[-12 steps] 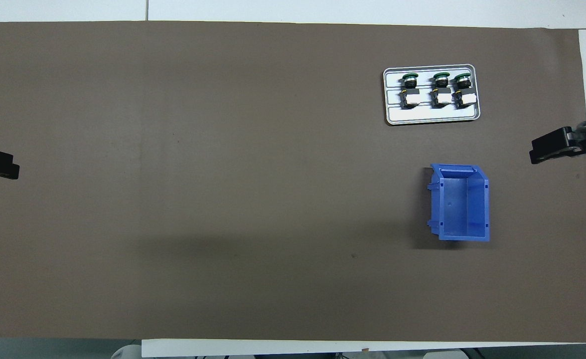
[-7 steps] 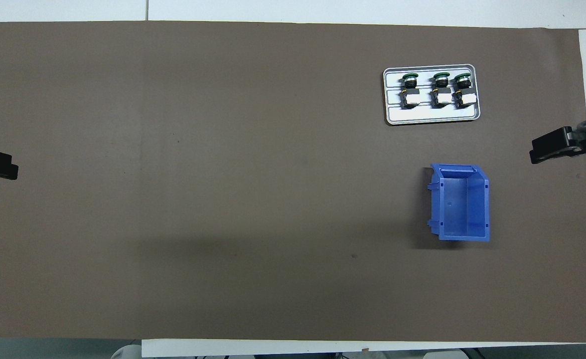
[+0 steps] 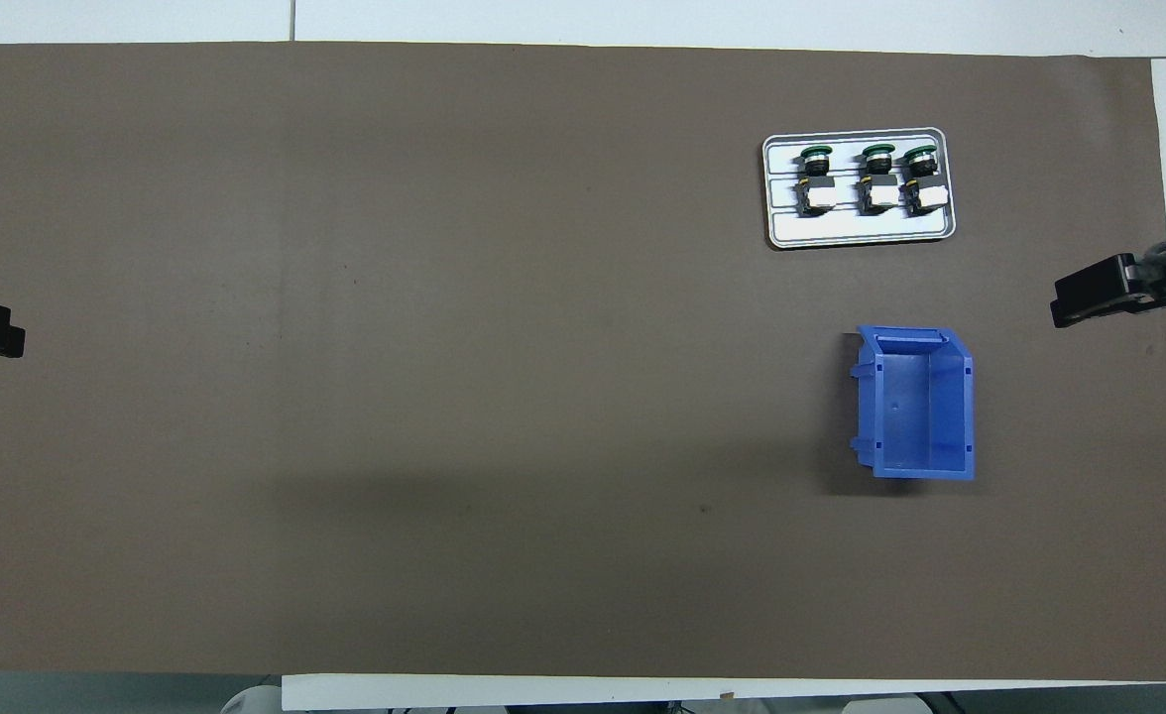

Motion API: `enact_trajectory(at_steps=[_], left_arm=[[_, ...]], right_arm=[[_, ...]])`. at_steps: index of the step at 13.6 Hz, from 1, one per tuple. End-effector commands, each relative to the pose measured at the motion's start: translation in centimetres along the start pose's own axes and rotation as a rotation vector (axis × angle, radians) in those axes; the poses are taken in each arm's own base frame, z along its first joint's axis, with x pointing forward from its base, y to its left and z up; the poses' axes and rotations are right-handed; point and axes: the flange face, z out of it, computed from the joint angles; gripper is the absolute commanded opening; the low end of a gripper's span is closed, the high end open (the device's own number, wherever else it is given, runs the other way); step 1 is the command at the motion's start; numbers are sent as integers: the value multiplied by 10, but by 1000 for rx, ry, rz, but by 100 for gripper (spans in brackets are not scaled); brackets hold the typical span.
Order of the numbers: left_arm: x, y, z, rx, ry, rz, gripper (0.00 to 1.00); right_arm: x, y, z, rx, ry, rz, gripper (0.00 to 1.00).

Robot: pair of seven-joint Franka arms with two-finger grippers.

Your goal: Place and press button with both arms

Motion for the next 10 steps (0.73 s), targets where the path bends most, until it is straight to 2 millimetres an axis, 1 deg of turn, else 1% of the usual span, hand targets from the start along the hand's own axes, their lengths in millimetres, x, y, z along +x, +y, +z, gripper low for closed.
enact_trajectory(at_steps=[1,2,3,4,5,6,7,8,9,10], left_arm=[[-7,-1,-1,16,3,-13,100],[-8,-1,1,16,-6,-8,100],[-9,-1,1,18,-13,-9,100],[-9,4,2,19,-15,1,100],[-9,5,1,19,-8,2,100],[-9,5,1,19,-8,2,100],[-9,5,2,19,-13,-2,100],[-9,6,2,20,-13,1,100],[-9,5,1,19,-7,2,100],[-8,3,1,19,-5,7,100]], right_arm=[[8,-7,-4,5,64,-70,100],[21,-8,4,0,68,-75,100],[38,-14,9,11,67,-86,100],[57,-23,12,21,68,-100,100],[76,-34,22,30,61,-108,100],[97,-48,35,27,69,-96,100],[116,-66,51,32,76,-95,100],[135,-80,75,37,69,-99,100],[152,-96,93,35,95,-101,100],[168,-104,113,46,115,-95,100]])
